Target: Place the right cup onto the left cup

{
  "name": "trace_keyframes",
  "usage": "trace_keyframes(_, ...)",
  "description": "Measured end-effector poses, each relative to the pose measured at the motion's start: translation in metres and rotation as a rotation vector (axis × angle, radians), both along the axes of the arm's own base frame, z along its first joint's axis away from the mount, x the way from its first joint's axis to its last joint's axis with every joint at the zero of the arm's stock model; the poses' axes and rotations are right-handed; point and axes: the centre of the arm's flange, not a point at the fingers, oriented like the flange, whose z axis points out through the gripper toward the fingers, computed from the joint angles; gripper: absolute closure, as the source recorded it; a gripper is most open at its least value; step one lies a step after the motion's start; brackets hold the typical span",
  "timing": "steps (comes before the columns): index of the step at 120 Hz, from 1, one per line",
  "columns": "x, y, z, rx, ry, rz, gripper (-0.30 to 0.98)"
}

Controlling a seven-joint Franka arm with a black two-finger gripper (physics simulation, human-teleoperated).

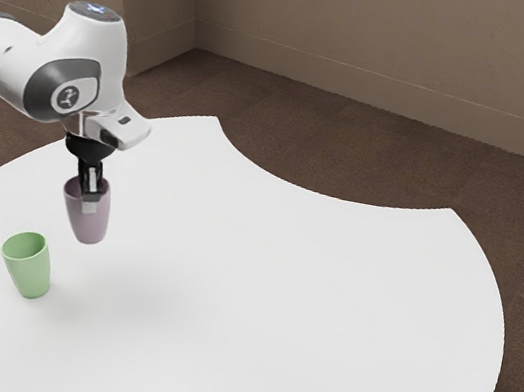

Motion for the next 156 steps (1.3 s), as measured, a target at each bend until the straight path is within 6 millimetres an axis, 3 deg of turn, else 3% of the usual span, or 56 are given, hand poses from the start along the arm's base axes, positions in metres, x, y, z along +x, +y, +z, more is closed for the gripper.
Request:
trace_keyframes(20, -0.026, 0.007, 0.009, 0.01, 0.013, 0.023, 0.79)
trace_keyframes(38, -0.035, 0.022, 0.011, 0.025, 0.034, 0.053, 0.79)
trace_keyframes(72, -0.043, 0.04, 0.001, 0.037, 0.076, 0.087, 0.79)
trace_keyframes(156, -0.052, 0.059, -0.005, 0.069, 0.137, 0.112, 0.77)
